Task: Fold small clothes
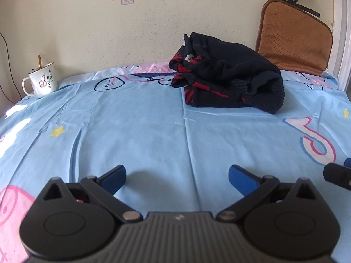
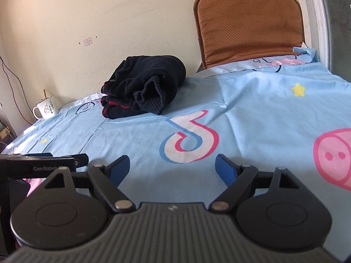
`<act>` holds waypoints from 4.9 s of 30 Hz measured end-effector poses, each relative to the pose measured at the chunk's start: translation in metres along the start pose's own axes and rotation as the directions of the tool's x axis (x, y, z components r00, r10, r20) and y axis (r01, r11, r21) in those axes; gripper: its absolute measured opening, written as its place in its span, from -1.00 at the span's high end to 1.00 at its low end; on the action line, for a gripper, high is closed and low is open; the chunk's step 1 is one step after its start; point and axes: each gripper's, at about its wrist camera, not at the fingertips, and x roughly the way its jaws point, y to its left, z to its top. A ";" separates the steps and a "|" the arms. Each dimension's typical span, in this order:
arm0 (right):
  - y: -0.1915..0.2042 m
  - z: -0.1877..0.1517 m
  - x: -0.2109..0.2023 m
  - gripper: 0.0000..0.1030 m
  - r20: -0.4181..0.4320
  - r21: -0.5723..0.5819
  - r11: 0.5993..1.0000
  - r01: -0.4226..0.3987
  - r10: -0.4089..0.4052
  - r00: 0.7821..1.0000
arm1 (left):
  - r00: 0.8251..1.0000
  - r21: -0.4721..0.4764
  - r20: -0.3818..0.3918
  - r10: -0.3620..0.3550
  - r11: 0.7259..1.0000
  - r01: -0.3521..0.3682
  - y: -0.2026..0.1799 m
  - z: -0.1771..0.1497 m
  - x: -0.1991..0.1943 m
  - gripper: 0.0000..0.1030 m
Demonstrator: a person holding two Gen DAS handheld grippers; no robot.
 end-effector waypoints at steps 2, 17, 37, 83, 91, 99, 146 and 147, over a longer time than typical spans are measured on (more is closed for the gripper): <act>-0.001 0.000 0.000 -0.69 0.001 0.003 1.000 -0.005 0.005 1.000 | 1.000 -0.021 -0.007 0.001 1.000 -0.001 0.003 0.000 0.001 -0.99; 0.001 0.000 -0.001 -0.69 0.000 -0.002 1.000 -0.001 0.001 1.000 | 1.000 -0.014 -0.008 0.013 1.000 -0.013 0.001 -0.001 0.001 -1.00; 0.002 0.004 0.007 -0.73 -0.006 -0.014 1.000 0.019 -0.019 1.000 | 0.999 0.022 0.031 -0.033 0.999 0.033 0.003 -0.005 0.003 -1.00; 0.013 0.001 0.007 -0.73 -0.010 -0.048 0.997 0.063 -0.063 0.998 | 0.999 0.021 0.033 -0.033 0.999 0.033 0.004 -0.006 0.003 -1.00; 0.012 0.001 0.007 -0.73 -0.010 -0.050 0.997 0.065 -0.066 0.998 | 0.999 0.021 0.034 -0.033 0.999 0.033 0.003 -0.006 0.003 -1.00; 0.014 0.001 0.008 -0.73 -0.010 -0.052 0.996 0.070 -0.070 0.997 | 0.999 0.021 0.034 -0.033 0.999 0.033 0.003 -0.006 0.003 -1.00; 0.013 0.000 0.006 -0.73 -0.004 -0.036 0.997 0.075 -0.075 0.997 | 0.999 0.021 0.034 -0.033 0.999 0.033 0.003 -0.006 0.003 -1.00; 0.013 0.001 0.006 -0.73 -0.004 -0.036 0.997 0.075 -0.075 0.997 | 0.999 0.021 0.034 -0.034 0.999 0.033 0.003 -0.006 0.003 -1.00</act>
